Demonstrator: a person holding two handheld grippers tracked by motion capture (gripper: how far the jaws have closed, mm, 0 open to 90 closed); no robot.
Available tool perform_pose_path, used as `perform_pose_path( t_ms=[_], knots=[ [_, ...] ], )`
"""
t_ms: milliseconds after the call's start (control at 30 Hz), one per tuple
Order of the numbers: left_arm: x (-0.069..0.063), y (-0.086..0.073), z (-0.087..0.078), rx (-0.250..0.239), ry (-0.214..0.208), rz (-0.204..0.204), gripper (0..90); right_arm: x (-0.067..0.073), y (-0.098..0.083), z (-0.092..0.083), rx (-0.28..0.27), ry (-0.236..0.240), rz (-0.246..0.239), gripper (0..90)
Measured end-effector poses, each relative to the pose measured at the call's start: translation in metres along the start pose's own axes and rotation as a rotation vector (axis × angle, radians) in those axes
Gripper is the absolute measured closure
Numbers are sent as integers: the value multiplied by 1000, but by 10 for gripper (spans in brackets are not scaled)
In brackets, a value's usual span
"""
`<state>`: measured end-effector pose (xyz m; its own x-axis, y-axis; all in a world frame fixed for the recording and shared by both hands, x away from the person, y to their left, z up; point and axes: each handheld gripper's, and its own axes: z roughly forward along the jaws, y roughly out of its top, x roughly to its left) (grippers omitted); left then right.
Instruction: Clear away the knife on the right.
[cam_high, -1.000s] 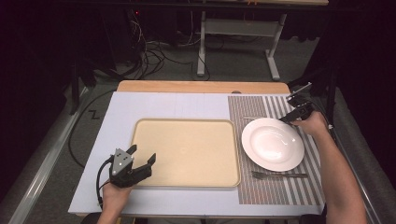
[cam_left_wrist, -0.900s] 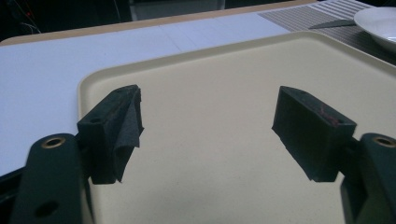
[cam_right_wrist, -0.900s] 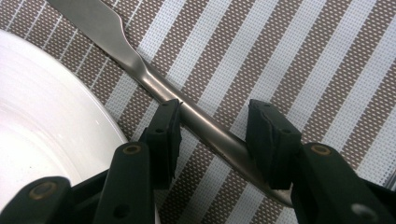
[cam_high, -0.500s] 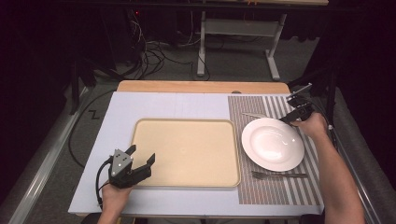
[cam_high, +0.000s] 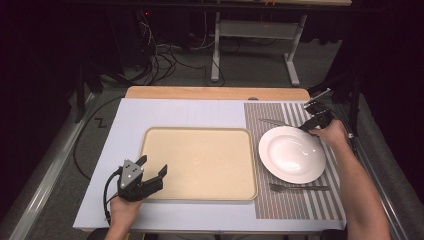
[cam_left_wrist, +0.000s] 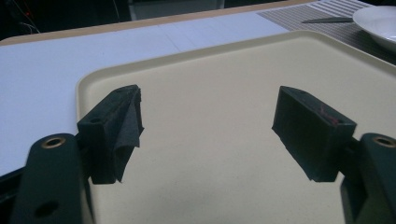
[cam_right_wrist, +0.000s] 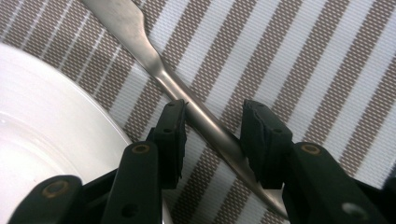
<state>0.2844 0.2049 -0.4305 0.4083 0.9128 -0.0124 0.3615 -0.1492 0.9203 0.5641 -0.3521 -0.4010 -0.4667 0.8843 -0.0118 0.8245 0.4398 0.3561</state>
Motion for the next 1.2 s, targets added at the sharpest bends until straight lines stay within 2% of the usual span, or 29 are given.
perform_pose_path(
  t_ms=[67, 267, 500, 567, 633, 700, 767, 900, 1067, 1200],
  knots=[
    [0, 0, 0, 1, 0, -2, 251, 0, 1, 0, 3, 8, 2, 621],
    [-1, 0, -2, 0, -2, 6, 251, 2, 0, 0, -1, -9, -5, 635],
    [-1, 0, -2, 1, 3, 12, 251, 0, 0, -2, -1, -23, 50, 659],
    [-1, 0, -2, 1, 2, 14, 252, 1, 0, -2, -6, -47, 39, 667],
    [-2, 0, -2, -1, 3, 18, 251, 3, -1, -2, 2, -53, -5, 638],
    [-2, 0, -2, -1, 5, 19, 252, 2, -2, 0, 7, -35, -21, 637],
    [-2, 0, -1, 3, 7, 21, 251, -1, -4, 0, 3, -11, -3, 626],
    [-2, 0, 0, 10, 8, 26, 252, -2, -5, 0, -1, -6, -8, 629],
    [-2, 0, -1, 7, 7, 26, 252, -1, -7, 0, -16, -47, -7, 665],
    [-1, 0, -1, 6, 6, 25, 252, -5, -11, -1, -37, -46, 6, 715]
  ],
)
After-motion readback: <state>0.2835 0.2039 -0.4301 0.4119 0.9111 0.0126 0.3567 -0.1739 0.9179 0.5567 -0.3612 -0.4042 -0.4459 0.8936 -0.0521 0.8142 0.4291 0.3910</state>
